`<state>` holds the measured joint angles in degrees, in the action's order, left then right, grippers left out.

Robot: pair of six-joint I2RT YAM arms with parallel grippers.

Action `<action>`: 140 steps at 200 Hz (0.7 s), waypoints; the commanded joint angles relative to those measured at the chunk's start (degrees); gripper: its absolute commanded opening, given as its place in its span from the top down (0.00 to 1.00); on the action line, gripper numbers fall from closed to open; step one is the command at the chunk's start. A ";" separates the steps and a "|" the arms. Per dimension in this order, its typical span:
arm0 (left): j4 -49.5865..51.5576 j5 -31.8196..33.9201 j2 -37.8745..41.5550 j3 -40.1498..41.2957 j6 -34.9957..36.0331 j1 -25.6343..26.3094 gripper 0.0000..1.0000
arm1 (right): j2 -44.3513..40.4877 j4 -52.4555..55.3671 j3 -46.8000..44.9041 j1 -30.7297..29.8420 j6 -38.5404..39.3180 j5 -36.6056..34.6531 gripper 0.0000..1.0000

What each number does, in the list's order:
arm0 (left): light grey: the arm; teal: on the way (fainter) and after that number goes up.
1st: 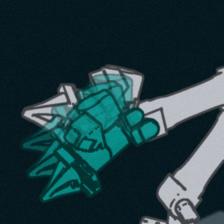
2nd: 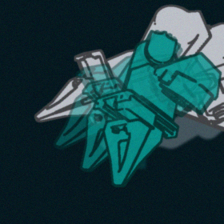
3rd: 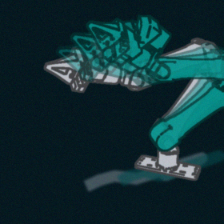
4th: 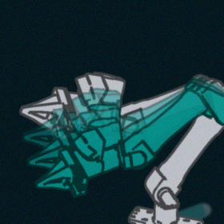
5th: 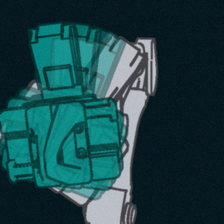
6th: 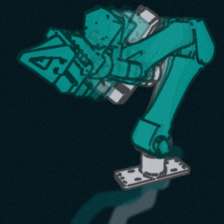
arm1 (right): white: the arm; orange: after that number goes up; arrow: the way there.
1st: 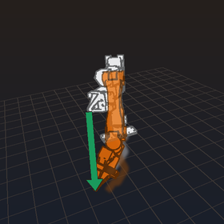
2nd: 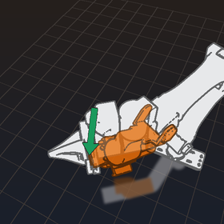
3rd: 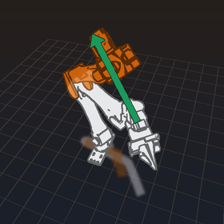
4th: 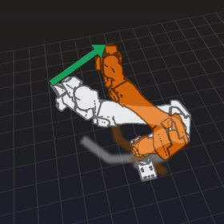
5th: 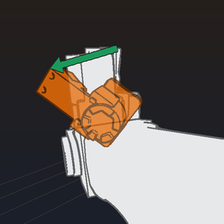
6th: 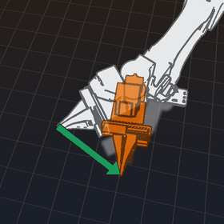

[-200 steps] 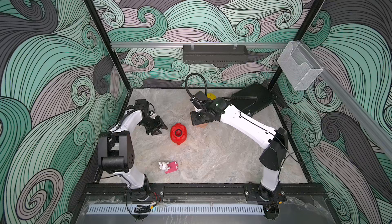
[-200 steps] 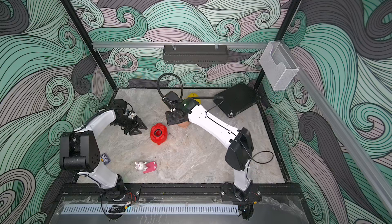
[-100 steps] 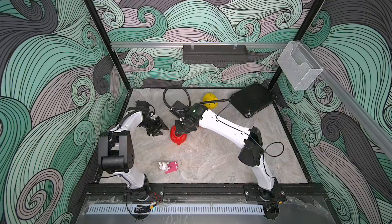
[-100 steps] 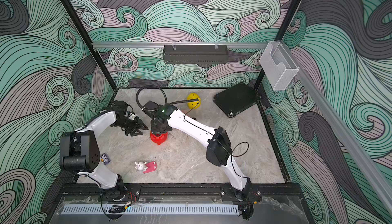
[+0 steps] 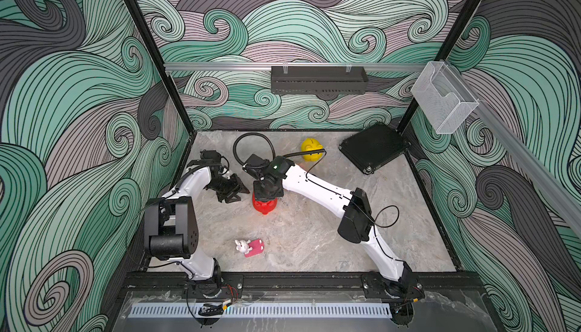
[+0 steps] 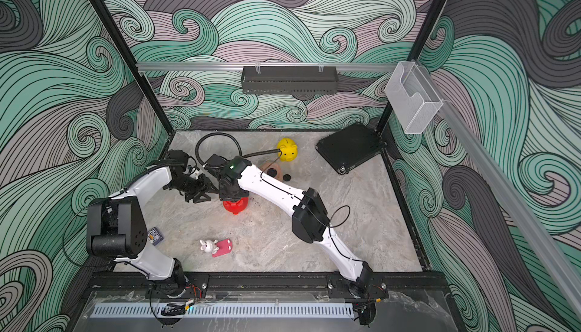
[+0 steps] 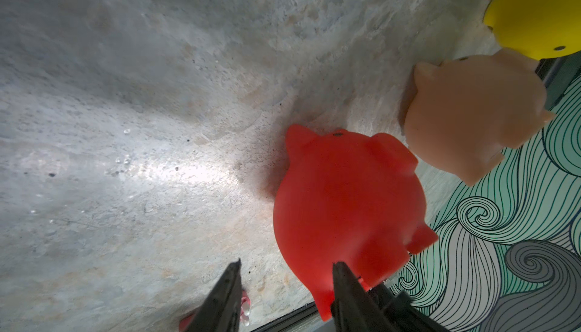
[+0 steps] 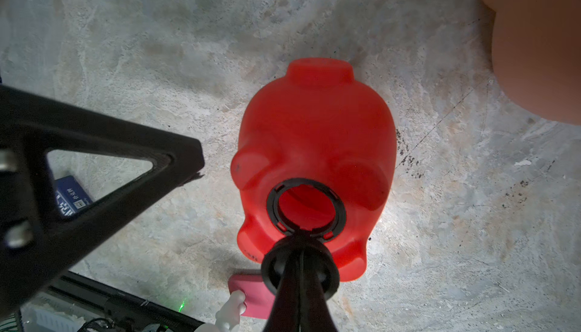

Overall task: Close piggy banks
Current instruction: Insert the knob into the piggy bank.

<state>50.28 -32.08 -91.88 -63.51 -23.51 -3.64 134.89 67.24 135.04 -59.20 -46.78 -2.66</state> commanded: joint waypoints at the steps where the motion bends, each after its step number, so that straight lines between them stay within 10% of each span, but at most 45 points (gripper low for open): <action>1: 0.43 0.43 1.52 0.22 0.10 -0.40 0.53 | 1.35 1.73 2.41 -0.05 -0.83 -1.32 1.00; 140: 0.12 0.17 1.17 0.57 0.39 -0.84 0.53 | 4.57 1.99 3.17 0.12 -0.77 -3.01 1.00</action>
<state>50.22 -31.97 -91.72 -63.00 -23.49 -3.86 137.21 67.96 137.14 -59.20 -47.18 -3.97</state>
